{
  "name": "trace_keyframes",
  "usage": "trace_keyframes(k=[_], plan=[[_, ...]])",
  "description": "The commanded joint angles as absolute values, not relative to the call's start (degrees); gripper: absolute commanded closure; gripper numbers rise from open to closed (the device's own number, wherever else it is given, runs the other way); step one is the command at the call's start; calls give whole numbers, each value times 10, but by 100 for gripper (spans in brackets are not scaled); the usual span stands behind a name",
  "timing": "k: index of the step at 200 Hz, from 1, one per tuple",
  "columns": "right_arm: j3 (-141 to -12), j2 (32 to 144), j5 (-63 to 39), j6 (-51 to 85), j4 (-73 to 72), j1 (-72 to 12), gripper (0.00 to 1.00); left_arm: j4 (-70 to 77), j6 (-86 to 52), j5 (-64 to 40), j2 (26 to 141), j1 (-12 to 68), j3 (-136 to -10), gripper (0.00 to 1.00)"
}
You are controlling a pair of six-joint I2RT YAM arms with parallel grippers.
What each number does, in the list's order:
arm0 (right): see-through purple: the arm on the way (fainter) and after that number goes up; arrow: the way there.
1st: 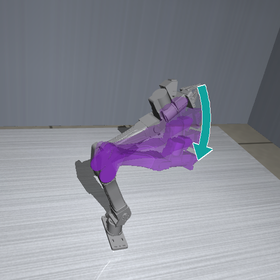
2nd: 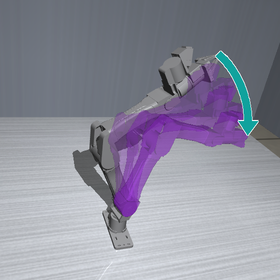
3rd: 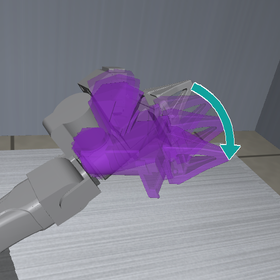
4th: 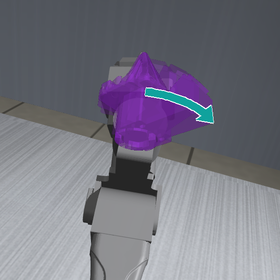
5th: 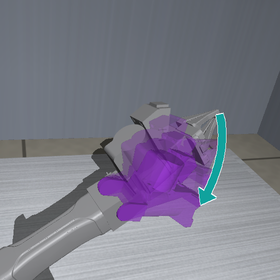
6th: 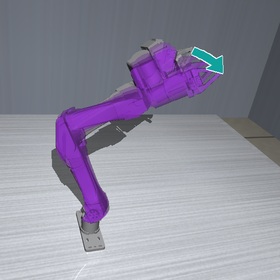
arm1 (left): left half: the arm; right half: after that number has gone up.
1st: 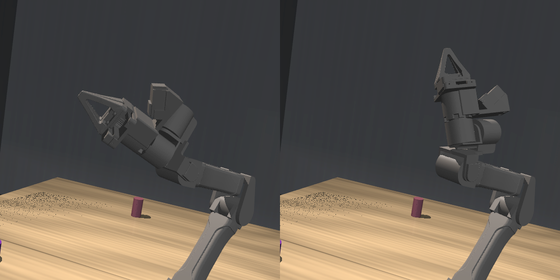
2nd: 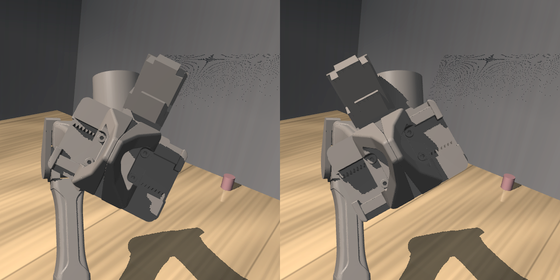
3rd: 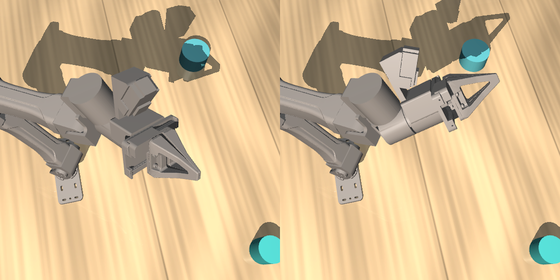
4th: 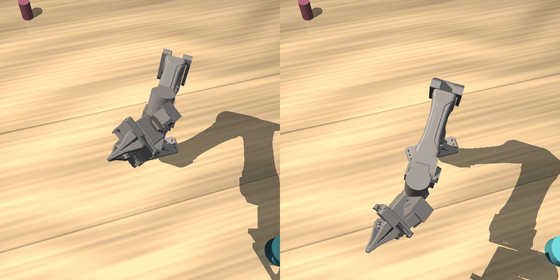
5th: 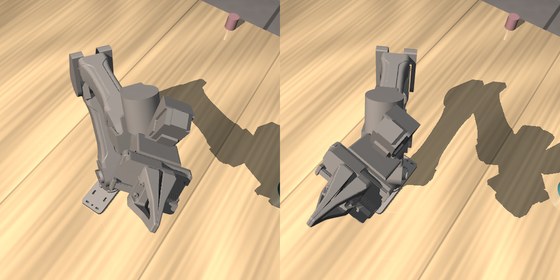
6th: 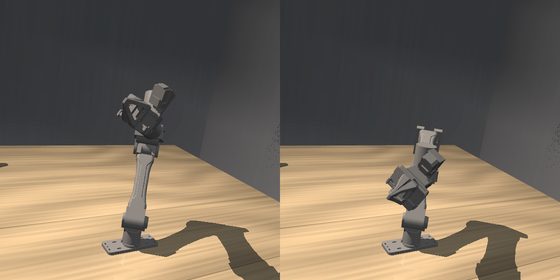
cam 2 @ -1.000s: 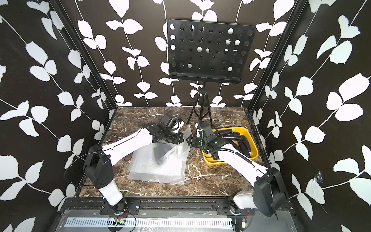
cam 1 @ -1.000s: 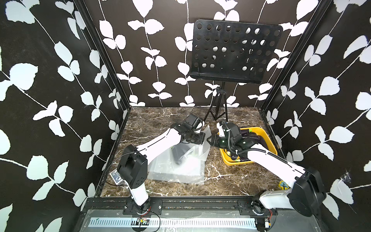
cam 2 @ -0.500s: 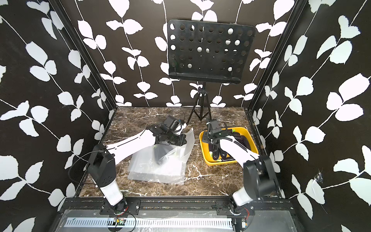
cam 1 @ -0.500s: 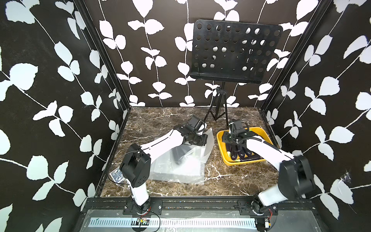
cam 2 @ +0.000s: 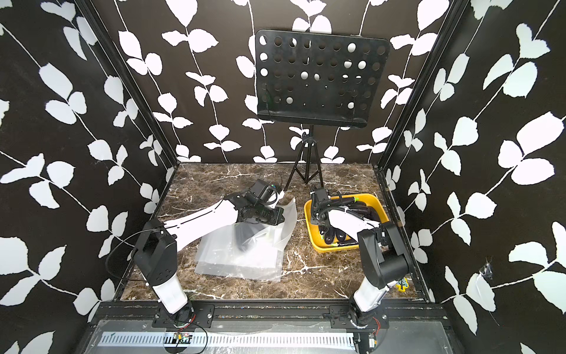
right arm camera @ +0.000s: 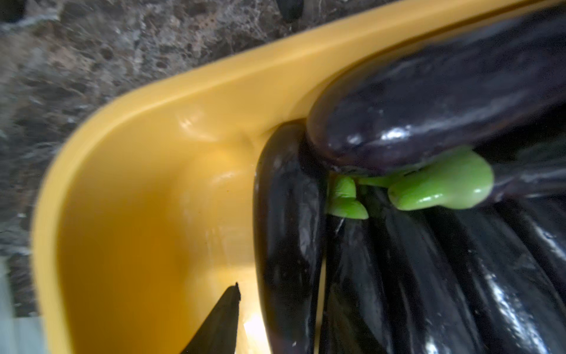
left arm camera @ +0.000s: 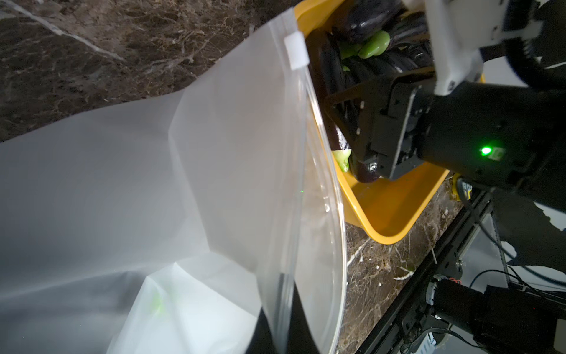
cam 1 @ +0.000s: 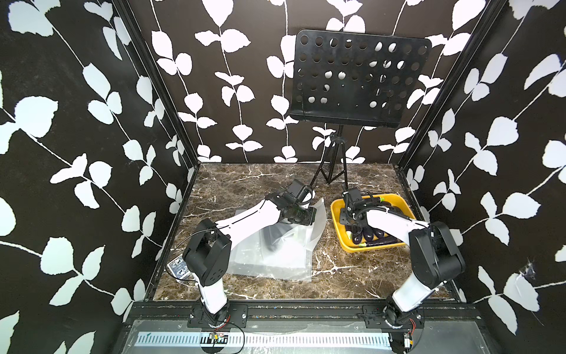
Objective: Place the eggplant in a zip-top bag and seal the zipper
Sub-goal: Pick up the eggplant from the basket, then place the eggplant in the zipper food storage bag.
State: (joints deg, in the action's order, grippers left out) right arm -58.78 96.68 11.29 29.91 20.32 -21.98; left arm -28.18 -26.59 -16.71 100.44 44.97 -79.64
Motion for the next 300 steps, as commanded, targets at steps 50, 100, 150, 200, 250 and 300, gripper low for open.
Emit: trace_keyframes(k=[50,100,150,200,250,300], plan=[[-590,1003,105,314,180,-221,67,-275,-263,-165,970,452,-784,100],[-571,853,60,318,231,-222,72,-265,-264,-159,985,452,-784,100],[-582,752,-111,267,268,-230,76,-263,-264,-162,1007,452,-799,100],[-584,755,-292,314,274,-285,77,-266,-265,-154,1010,452,-801,100],[-549,745,-371,357,296,-289,76,-269,-260,-153,1005,453,-802,100],[-559,820,-387,423,245,-268,78,-253,-257,-162,997,465,-794,100]])
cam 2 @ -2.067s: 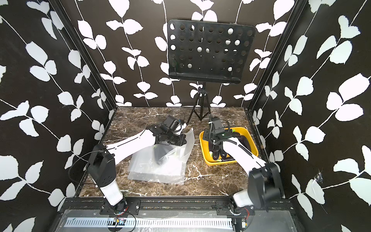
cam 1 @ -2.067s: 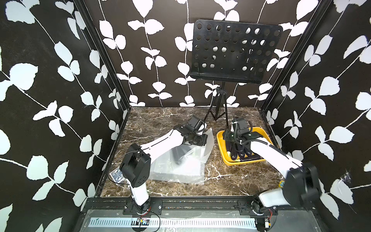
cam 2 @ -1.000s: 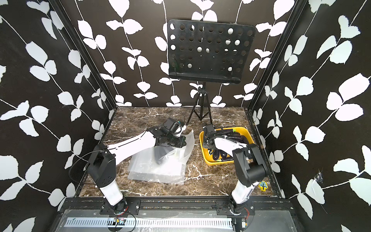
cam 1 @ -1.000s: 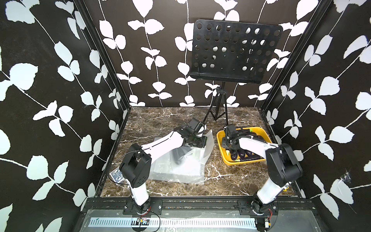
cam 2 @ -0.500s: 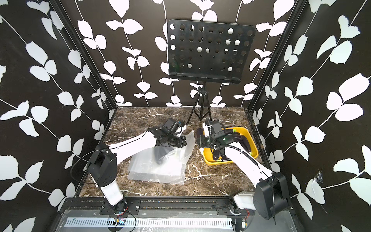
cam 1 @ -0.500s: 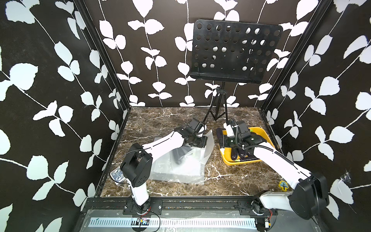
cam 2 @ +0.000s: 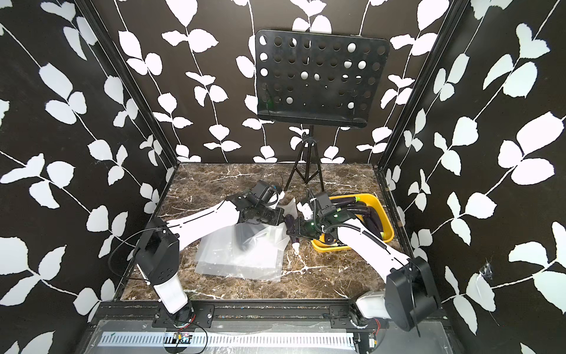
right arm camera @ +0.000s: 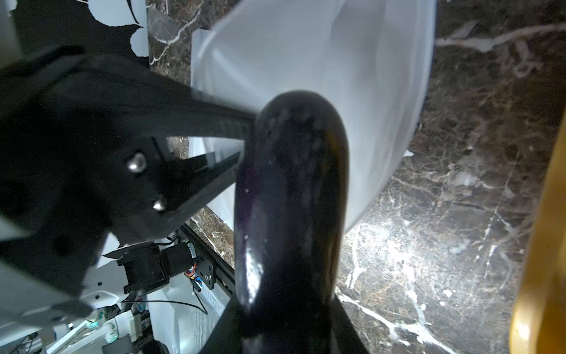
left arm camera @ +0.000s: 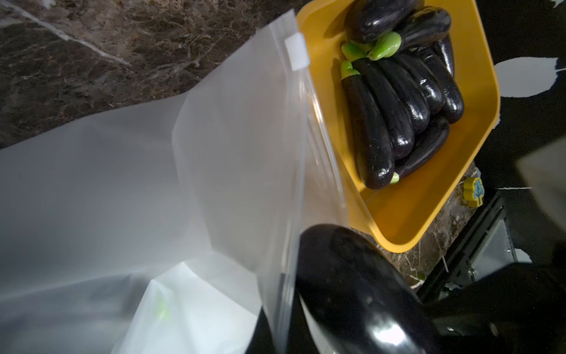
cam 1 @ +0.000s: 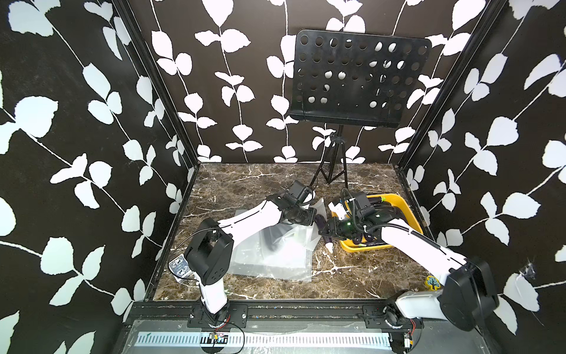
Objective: Place the eggplant in a zip-top bag and seal the zipper
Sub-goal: Place the eggplant in the zipper food storage bag.
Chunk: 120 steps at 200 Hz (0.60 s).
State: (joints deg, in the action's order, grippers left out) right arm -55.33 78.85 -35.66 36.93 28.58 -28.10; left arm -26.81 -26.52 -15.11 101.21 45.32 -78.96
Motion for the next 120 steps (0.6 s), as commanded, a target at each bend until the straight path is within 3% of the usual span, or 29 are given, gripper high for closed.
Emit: trace_keyframes(k=[1,67,120], plan=[[-559,821,-387,425,243,-267,78,-252,-257,-162,997,465,-793,100],[-620,877,-375,519,183,-227,77,-234,-259,-186,979,477,-770,100],[-649,901,-318,479,234,-235,76,-205,-288,-199,946,478,-748,100]])
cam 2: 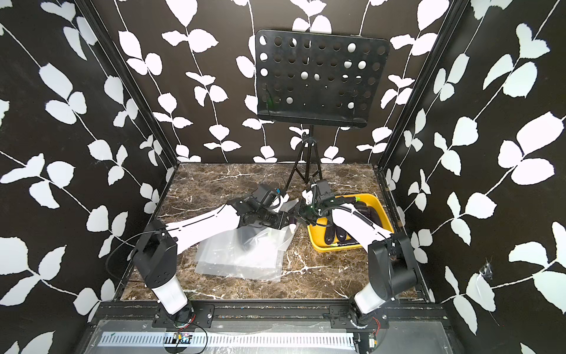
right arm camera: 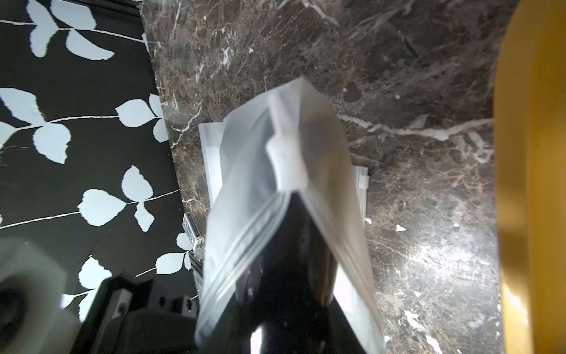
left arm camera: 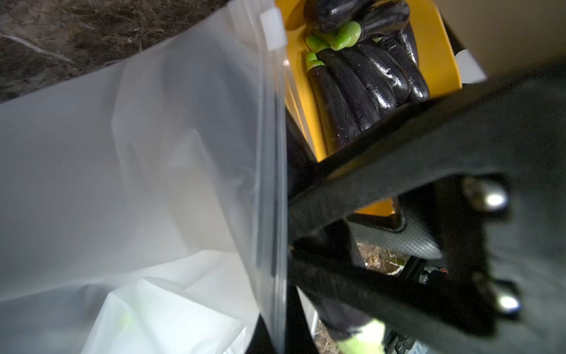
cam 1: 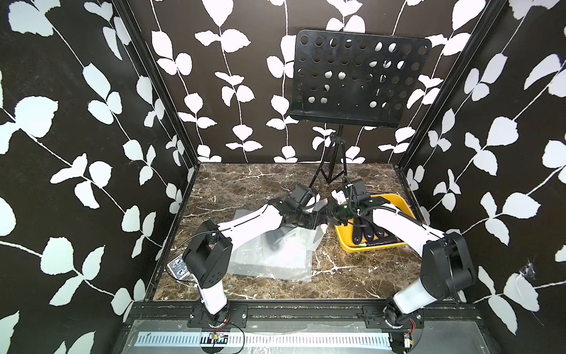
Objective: Place the eggplant in a zip-top bag and seal the zipper
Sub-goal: Place the eggplant in the zipper food storage bag.
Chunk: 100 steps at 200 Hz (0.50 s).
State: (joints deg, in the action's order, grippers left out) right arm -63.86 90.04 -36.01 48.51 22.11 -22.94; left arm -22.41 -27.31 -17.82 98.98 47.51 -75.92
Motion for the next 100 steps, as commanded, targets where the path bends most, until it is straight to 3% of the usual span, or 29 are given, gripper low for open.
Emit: trace_keyframes(k=[1,32,80,100], plan=[[-649,900,-317,479,234,-236,76,-204,-289,-199,946,479,-748,100],[-651,895,-253,475,234,-273,72,-214,-301,-195,941,478,-758,100],[-635,868,-207,475,237,-305,54,-243,-293,-161,942,467,-759,100],[-632,841,-200,478,243,-303,52,-239,-297,-164,949,452,-751,100]])
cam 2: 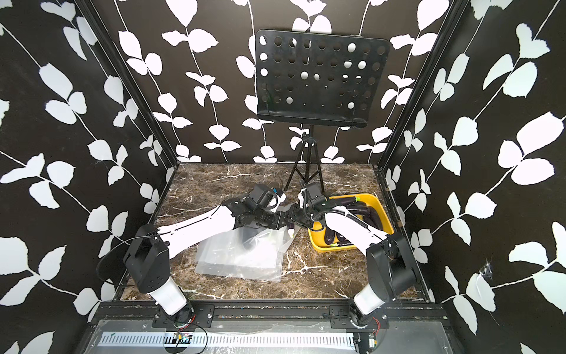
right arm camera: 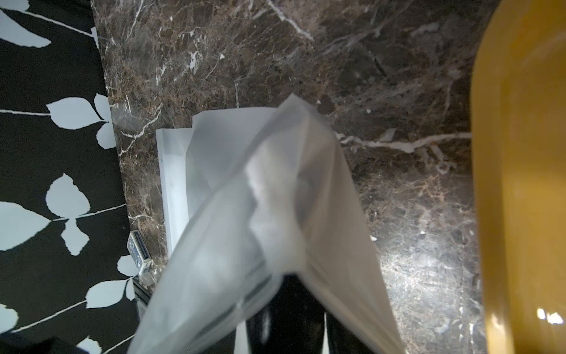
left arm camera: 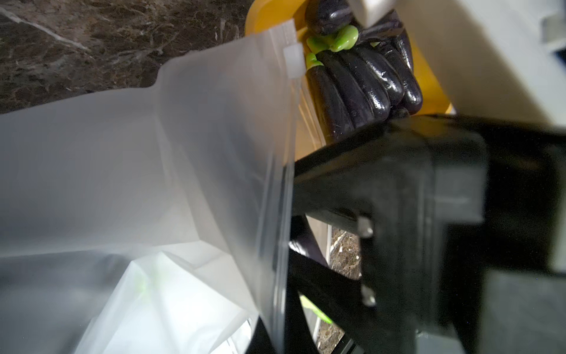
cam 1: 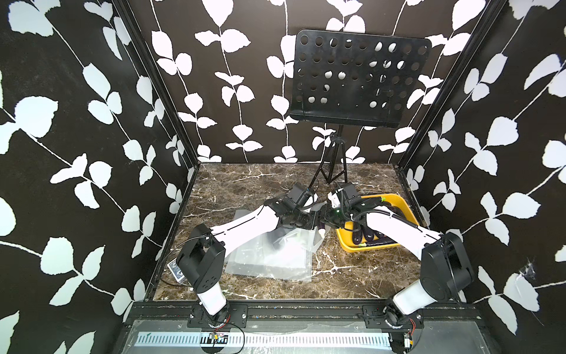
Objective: Place the eggplant in a zip-top bag and seal the zipper
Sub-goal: Place the eggplant in the zipper food storage bag, then adjust the zipper food storage bag in the zipper food storage bag.
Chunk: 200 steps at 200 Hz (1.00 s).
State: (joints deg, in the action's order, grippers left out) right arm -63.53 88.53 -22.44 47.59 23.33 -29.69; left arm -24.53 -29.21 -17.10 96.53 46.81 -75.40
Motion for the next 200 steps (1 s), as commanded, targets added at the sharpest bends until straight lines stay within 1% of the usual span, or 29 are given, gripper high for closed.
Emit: trace_keyframes(k=[1,12,18,29,53,75,83,97,111,125,146,158,184,193,200], plan=[[-632,840,-199,478,243,-303,52,-239,-298,-165,949,452,-751,100],[-642,830,-190,471,260,-303,50,-236,-300,-166,951,446,-749,100],[-647,825,-189,467,270,-303,48,-236,-301,-162,951,444,-749,100],[-649,812,-192,464,276,-305,47,-237,-301,-158,956,442,-750,100],[-652,773,-183,457,290,-308,52,-237,-301,-164,965,439,-752,100],[-651,748,-116,410,337,-300,58,-241,-300,-169,966,440,-753,100],[-641,752,-100,395,339,-291,59,-240,-299,-169,964,440,-753,100],[-625,769,-118,385,306,-279,59,-242,-299,-170,962,440,-754,100],[-623,787,-137,383,269,-283,59,-242,-301,-169,960,439,-753,100],[-625,810,-129,384,260,-286,59,-239,-305,-171,957,440,-752,100],[-615,843,-137,390,232,-287,62,-233,-309,-173,951,440,-747,100],[-610,859,-149,392,220,-288,68,-232,-310,-175,946,440,-746,100],[-608,862,-161,392,241,-300,92,-231,-312,-158,940,437,-739,100],[-610,850,-157,387,261,-303,98,-234,-311,-153,942,435,-739,100],[-616,837,-151,381,278,-307,100,-237,-310,-150,945,433,-741,100]])
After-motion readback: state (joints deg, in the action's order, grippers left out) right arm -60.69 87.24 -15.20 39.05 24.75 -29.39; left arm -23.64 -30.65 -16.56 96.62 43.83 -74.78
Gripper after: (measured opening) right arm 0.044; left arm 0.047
